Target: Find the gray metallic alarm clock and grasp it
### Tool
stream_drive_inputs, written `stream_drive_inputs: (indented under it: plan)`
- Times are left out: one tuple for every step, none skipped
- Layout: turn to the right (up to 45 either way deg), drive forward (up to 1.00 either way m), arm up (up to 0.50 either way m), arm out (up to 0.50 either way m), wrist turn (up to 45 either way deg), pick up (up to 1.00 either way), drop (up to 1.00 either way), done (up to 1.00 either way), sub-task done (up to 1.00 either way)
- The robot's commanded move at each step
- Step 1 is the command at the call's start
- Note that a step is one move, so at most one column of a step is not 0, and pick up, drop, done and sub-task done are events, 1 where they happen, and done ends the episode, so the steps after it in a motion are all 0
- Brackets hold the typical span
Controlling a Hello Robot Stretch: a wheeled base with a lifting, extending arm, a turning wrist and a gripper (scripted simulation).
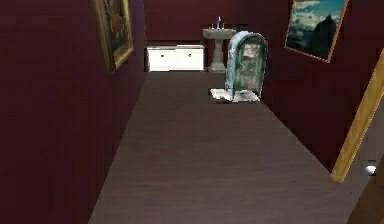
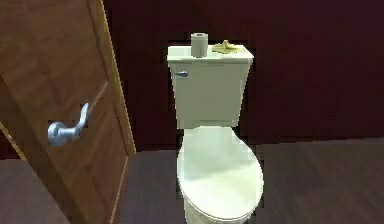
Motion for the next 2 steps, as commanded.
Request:
stream_drive_inputs:
  plan:
    - [0.0,0.65,0.00,0.00,0.0,0.00,0.00,0.00,0.00]
    - [45.0,0.00,0.00,0.00,0.0,0.00,0.00,0.00,0.00]
